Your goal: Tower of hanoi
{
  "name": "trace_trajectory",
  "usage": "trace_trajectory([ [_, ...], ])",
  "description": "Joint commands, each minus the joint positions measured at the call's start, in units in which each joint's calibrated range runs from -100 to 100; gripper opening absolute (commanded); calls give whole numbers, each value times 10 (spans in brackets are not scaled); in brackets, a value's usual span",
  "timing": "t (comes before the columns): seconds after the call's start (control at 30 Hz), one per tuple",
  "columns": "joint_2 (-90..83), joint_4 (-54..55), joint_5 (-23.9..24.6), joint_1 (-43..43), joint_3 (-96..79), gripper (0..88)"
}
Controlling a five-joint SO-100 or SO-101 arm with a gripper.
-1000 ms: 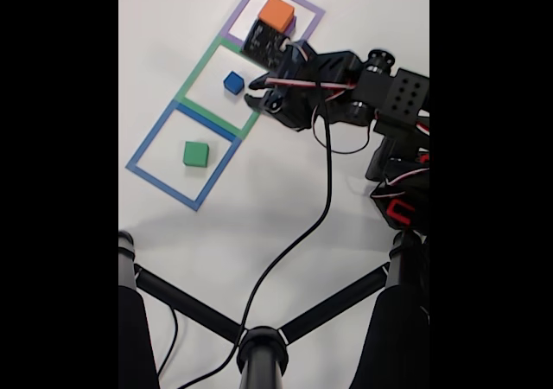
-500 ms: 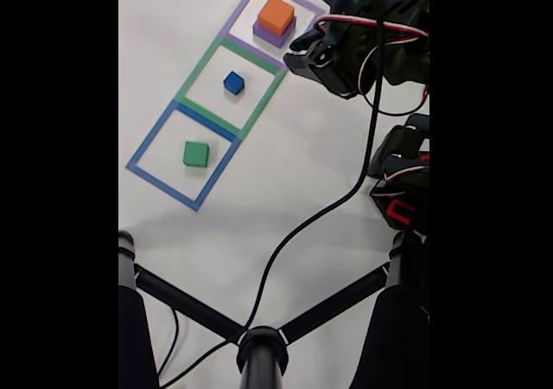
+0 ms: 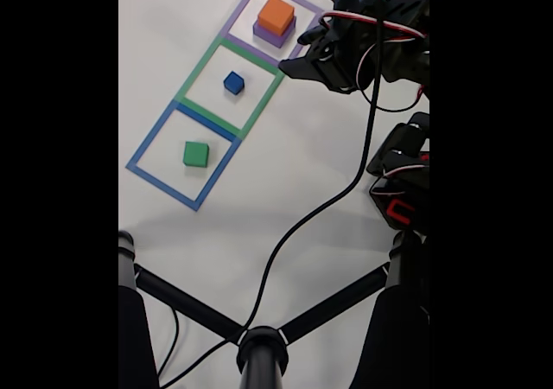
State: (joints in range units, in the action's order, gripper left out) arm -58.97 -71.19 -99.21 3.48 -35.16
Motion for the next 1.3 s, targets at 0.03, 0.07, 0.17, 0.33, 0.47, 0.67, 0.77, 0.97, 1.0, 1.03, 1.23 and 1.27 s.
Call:
trace_trajectory([
  [0.03, -50, 151, -8, 10, -140, 193],
  [0.07, -52, 168, -8, 8, -156, 202],
  [0.17, -52, 215, -8, 4, -193, 223],
  [0.33, -45, 355, -8, 8, -293, 257],
  [0.47, -37, 517, -8, 15, -407, 286],
  [0.67, 22, 738, -8, 17, -528, 301],
  [0.77, 111, 888, -8, 18, -569, 303],
  [0.97, 268, 1111, -8, 11, -628, 302],
  [1.0, 287, 1127, -8, 9, -629, 303],
  [1.03, 312, 1152, -8, 7, -630, 305],
  [1.23, 461, 1275, -8, 3, -607, 309],
  [1.27, 482, 1285, -8, 4, -596, 308],
])
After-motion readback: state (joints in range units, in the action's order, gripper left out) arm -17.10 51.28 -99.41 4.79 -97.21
